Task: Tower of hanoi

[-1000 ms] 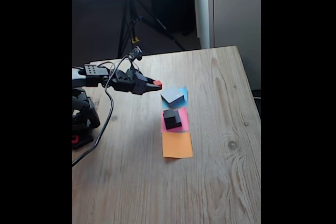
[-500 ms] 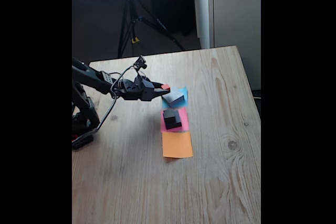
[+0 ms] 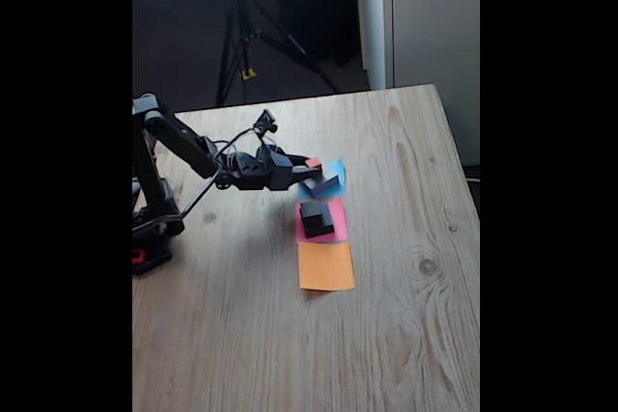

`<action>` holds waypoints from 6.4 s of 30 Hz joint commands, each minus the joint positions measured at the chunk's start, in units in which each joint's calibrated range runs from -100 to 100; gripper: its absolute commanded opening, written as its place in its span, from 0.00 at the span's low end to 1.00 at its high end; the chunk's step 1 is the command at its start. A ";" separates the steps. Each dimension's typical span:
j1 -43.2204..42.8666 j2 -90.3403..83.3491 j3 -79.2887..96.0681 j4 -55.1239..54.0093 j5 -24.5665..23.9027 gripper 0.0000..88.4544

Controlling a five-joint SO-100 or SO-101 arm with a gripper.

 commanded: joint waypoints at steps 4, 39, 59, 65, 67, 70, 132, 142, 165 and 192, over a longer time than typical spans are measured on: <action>-0.90 0.19 -1.23 -2.89 0.69 0.06; -0.40 -9.80 1.04 3.50 0.69 0.29; 5.62 -55.52 -15.69 78.21 -5.83 0.00; 9.88 -56.05 -37.14 104.03 -5.66 0.00; 11.22 -55.37 -44.51 111.63 -6.16 0.00; 13.56 -54.08 -53.42 119.16 -7.00 0.00; 27.94 -22.29 21.31 -3.38 0.69 0.34; 27.27 -10.71 19.95 -15.03 0.69 0.33; 26.43 6.17 10.40 -22.40 0.69 0.32; 25.01 7.61 10.58 -22.56 0.69 0.10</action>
